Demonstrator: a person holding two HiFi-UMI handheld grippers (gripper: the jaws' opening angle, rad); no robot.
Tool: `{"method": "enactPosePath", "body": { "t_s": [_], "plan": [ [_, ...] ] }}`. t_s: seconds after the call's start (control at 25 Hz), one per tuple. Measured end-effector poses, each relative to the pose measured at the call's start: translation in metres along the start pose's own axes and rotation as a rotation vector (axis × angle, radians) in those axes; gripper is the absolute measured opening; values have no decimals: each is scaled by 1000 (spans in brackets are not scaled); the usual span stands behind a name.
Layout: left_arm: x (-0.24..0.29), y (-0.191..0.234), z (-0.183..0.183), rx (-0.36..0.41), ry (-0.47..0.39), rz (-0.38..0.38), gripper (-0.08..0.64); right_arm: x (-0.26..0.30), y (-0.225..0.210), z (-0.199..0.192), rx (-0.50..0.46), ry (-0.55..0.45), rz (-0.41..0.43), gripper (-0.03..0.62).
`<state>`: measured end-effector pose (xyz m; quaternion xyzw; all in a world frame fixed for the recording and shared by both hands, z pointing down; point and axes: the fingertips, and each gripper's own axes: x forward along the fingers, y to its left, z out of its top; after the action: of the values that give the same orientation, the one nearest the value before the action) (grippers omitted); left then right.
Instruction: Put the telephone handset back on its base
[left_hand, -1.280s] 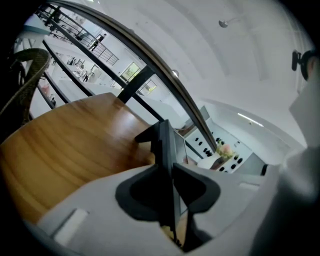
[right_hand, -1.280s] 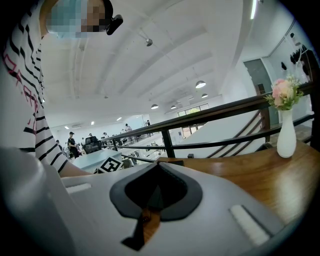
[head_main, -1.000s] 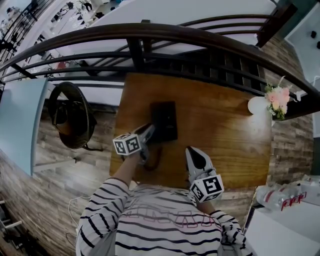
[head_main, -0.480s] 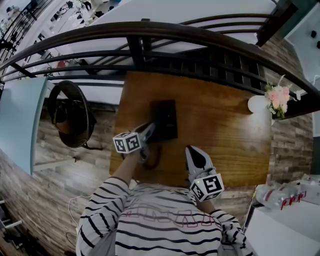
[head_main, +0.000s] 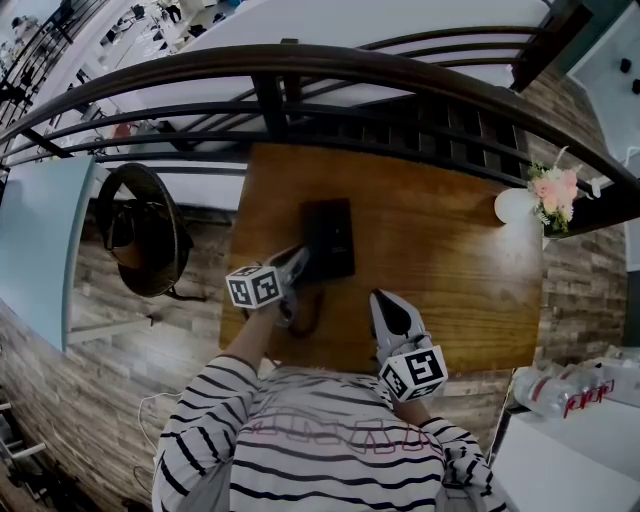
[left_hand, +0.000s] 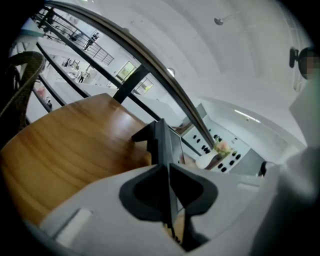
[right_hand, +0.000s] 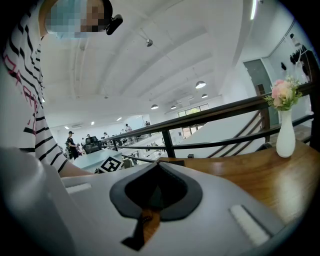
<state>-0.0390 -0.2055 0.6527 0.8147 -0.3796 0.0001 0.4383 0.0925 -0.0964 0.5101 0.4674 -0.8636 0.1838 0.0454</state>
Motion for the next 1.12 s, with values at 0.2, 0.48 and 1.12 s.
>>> {"method": "enactPosePath", "body": {
  "t_s": [0.2, 0.48, 1.12],
  "plan": [
    [-8, -3, 1, -1, -21, -2, 48, -2, 0, -1, 1, -2, 6, 0],
    [-34, -33, 17, 31, -86, -53, 48, -6, 6, 5, -4, -7, 20, 0],
    [-104, -164, 47, 447, -126, -228, 46, -18, 32, 23, -44, -48, 23, 0]
  ]
}}
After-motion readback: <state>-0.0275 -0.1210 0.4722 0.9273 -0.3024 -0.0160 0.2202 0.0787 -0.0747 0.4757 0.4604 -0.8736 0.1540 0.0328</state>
